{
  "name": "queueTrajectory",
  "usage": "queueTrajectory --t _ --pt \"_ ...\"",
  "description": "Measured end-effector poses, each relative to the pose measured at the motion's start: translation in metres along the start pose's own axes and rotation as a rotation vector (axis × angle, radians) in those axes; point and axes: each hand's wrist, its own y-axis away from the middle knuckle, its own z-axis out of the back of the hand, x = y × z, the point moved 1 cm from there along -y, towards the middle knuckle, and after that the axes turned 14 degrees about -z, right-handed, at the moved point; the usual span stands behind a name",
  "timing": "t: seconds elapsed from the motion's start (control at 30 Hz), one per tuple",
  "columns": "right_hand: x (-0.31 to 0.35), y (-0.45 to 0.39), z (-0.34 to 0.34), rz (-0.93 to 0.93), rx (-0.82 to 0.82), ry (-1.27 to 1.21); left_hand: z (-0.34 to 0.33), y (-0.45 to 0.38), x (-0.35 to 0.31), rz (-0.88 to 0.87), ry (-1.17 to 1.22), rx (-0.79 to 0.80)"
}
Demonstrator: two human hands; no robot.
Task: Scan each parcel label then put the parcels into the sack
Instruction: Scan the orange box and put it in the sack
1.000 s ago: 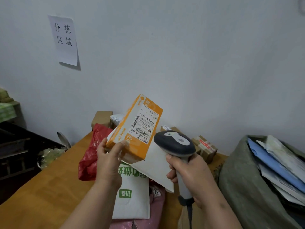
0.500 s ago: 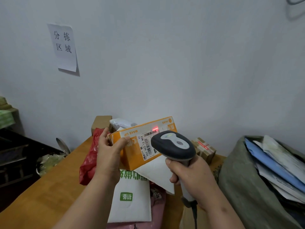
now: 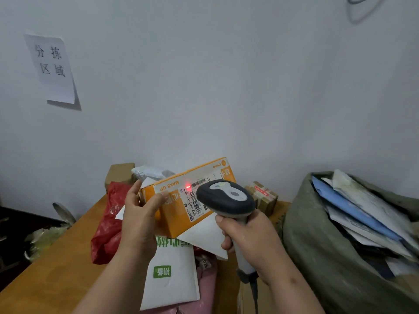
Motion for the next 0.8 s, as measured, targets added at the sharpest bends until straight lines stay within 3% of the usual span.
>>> queueTrajectory --t 0.2,0.33,0.57,0.8 --pt "-0.014 0.007 0.02 -0.012 -0.115 -0.1 -0.024 0.005 0.017 -0.014 0.052 0.046" --pt "-0.027 0.013 0.057 -0.045 -0.244 -0.202 -0.068 0.022 0.023 0.008 0.053 0.181" --pt "-0.064 0.027 0.151 -0.104 -0.471 -0.387 -0.188 0.088 0.032 0.071 0.108 0.381" --pt "-0.106 0.038 0.287 -0.101 -0.668 -0.496 -0.341 0.182 0.068 0.122 -0.053 0.489"
